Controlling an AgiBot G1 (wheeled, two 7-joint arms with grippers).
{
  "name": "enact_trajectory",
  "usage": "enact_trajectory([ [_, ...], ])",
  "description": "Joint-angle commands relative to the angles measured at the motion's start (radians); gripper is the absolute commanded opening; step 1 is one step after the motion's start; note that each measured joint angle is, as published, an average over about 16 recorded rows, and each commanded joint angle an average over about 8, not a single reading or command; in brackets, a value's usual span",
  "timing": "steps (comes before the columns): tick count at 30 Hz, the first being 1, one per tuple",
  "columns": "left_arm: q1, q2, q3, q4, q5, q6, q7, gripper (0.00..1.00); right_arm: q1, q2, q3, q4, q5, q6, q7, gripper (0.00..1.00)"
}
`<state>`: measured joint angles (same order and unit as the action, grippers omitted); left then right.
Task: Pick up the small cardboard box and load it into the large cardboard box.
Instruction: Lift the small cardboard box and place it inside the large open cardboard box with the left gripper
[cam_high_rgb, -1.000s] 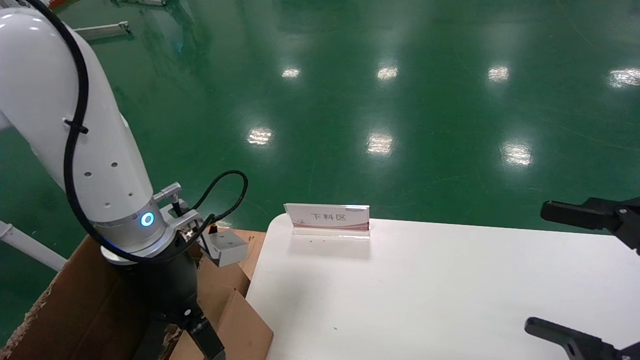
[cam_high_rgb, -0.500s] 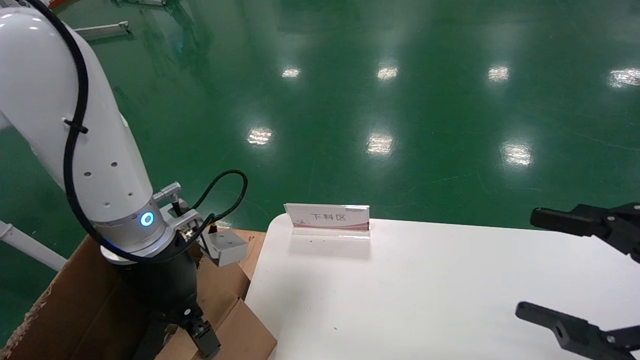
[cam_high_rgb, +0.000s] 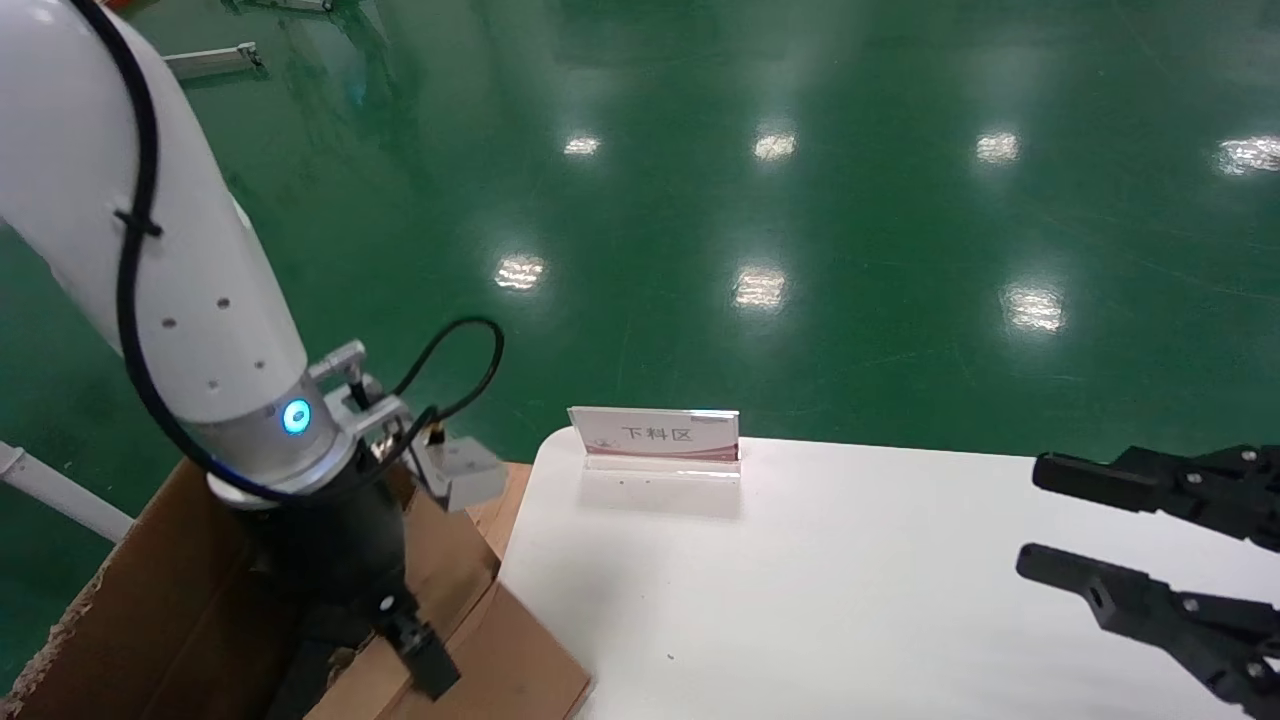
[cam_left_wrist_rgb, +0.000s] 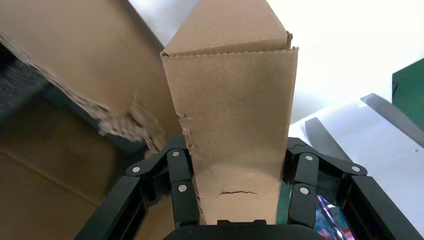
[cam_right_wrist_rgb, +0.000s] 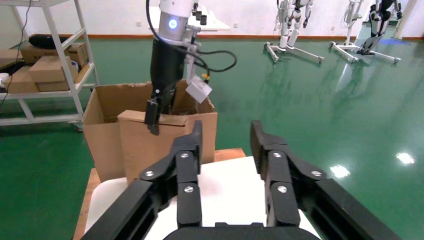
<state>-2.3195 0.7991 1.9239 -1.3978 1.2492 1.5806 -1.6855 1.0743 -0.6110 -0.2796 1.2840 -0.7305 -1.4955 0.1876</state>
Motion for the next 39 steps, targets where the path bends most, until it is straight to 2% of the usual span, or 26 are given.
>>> enact_trajectory([
  [1, -0.015, 0.0, -0.013, 0.003, 0.002, 0.007, 0.008, 0.0, 0.0, 0.0, 0.0, 0.0, 0.0, 0.0, 0.0, 1.0],
  [9, -0.152, -0.04, -0.114, 0.045, 0.025, 0.051, 0.061, 0.0, 0.0, 0.0, 0.0, 0.0, 0.0, 0.0, 0.0, 1.0],
  [17, -0.28, -0.074, -0.23, 0.087, 0.098, 0.114, 0.076, 0.0, 0.0, 0.0, 0.0, 0.0, 0.0, 0.0, 0.0, 1.0],
  [24, -0.341, -0.063, -0.253, 0.102, 0.152, 0.139, 0.062, 0.0, 0.0, 0.0, 0.0, 0.0, 0.0, 0.0, 0.0, 1.0],
  [28, -0.381, -0.041, -0.216, 0.107, 0.17, 0.146, 0.052, 0.0, 0.0, 0.0, 0.0, 0.0, 0.0, 0.0, 0.0, 1.0],
  [32, -0.454, -0.009, -0.133, 0.112, 0.161, 0.15, 0.043, 0.0, 0.0, 0.0, 0.0, 0.0, 0.0, 0.0, 0.0, 1.0],
  [39, -0.652, 0.101, 0.165, 0.112, 0.048, 0.156, 0.025, 0.0, 0.0, 0.0, 0.0, 0.0, 0.0, 0.0, 0.0, 1.0],
])
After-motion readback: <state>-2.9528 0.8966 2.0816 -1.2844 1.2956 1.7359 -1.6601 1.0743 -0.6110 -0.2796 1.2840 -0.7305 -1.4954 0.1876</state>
